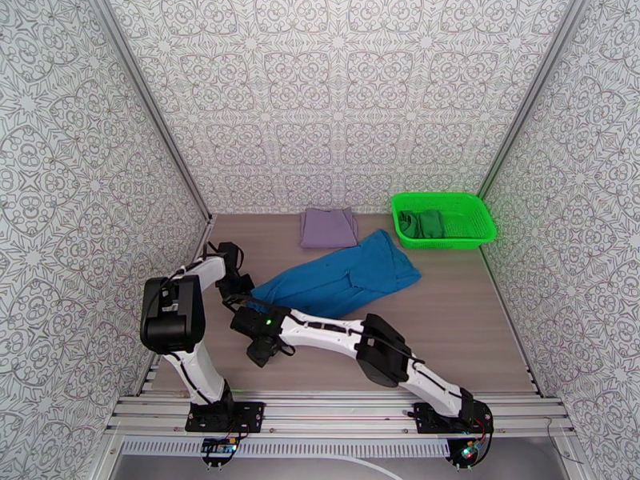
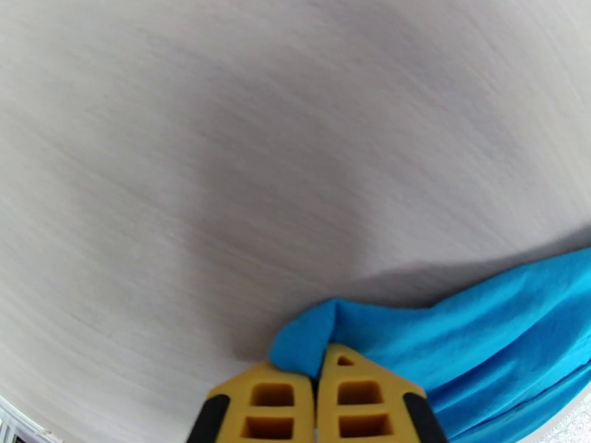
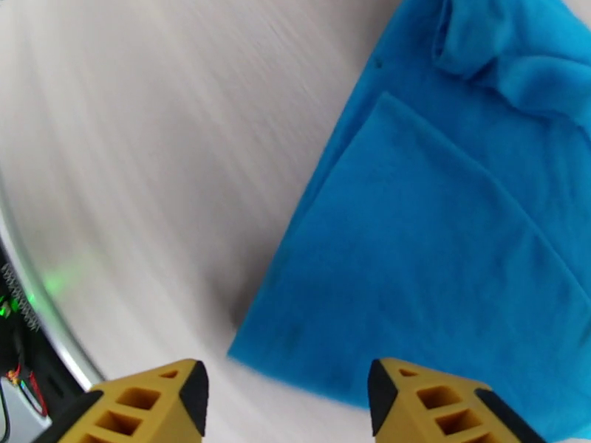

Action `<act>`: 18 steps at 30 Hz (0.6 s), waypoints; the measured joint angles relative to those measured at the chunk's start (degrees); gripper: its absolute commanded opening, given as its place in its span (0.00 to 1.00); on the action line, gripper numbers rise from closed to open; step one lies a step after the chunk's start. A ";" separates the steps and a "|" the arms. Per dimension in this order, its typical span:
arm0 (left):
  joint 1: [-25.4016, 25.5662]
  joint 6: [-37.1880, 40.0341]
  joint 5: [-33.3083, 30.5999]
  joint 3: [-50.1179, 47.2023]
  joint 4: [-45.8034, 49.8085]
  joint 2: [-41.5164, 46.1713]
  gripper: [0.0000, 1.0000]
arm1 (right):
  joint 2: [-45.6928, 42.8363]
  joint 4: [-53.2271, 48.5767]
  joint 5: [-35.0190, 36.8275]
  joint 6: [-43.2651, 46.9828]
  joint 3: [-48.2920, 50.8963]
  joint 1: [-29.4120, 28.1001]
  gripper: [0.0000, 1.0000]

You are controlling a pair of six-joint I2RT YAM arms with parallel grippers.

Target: Fold and stack the mixed laundry pile

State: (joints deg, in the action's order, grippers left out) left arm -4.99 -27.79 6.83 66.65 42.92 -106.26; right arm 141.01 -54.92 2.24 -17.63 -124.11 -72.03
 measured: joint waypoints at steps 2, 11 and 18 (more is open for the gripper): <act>-0.15 0.00 0.44 -0.20 -0.24 0.11 0.00 | 1.68 -0.94 -0.15 -0.52 -1.57 0.00 0.57; -0.42 0.00 1.03 -1.60 -1.81 1.07 0.00 | 5.27 -4.28 0.44 -2.58 -7.65 -0.02 0.35; -0.83 -0.22 1.73 -4.70 -5.16 3.19 0.00 | 5.81 -4.26 0.55 -3.96 -8.55 -0.07 0.00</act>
State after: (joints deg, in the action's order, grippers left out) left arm -5.82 -28.01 8.56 61.95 37.76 -103.07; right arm 146.82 -59.18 2.79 -21.58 -132.66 -72.10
